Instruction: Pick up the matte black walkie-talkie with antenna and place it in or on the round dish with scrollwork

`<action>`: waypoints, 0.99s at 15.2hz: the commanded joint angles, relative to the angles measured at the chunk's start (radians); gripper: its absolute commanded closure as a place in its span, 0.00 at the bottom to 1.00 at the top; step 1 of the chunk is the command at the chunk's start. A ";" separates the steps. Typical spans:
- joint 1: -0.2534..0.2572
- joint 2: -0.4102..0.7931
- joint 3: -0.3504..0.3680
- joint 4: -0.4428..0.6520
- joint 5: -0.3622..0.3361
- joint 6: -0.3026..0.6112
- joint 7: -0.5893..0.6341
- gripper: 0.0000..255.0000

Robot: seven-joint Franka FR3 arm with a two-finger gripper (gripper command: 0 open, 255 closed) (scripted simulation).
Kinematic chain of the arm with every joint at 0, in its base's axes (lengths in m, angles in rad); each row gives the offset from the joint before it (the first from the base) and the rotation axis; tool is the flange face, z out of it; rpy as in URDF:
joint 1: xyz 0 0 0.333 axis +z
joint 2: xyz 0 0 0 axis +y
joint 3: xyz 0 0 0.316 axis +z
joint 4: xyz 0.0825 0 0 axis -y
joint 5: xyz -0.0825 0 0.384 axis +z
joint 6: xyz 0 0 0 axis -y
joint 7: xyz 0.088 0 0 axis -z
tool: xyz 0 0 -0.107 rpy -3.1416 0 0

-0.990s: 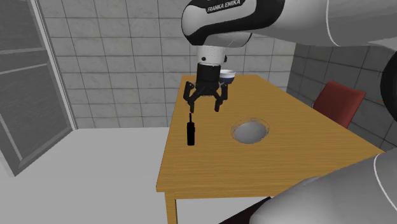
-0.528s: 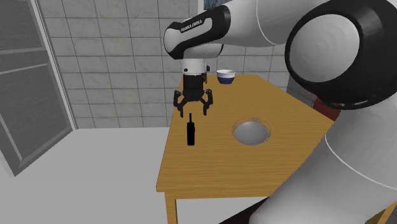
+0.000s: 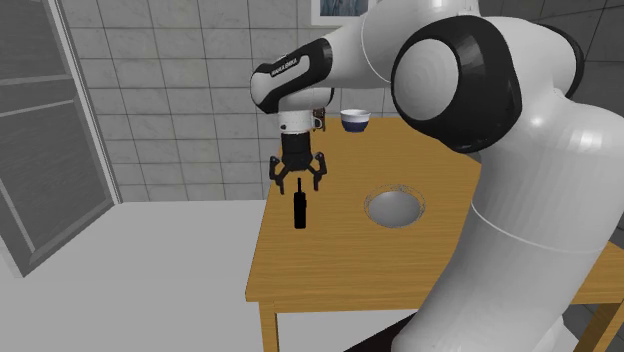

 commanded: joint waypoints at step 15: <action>0.001 0.001 0.001 -0.060 0.001 0.060 0.000 1.00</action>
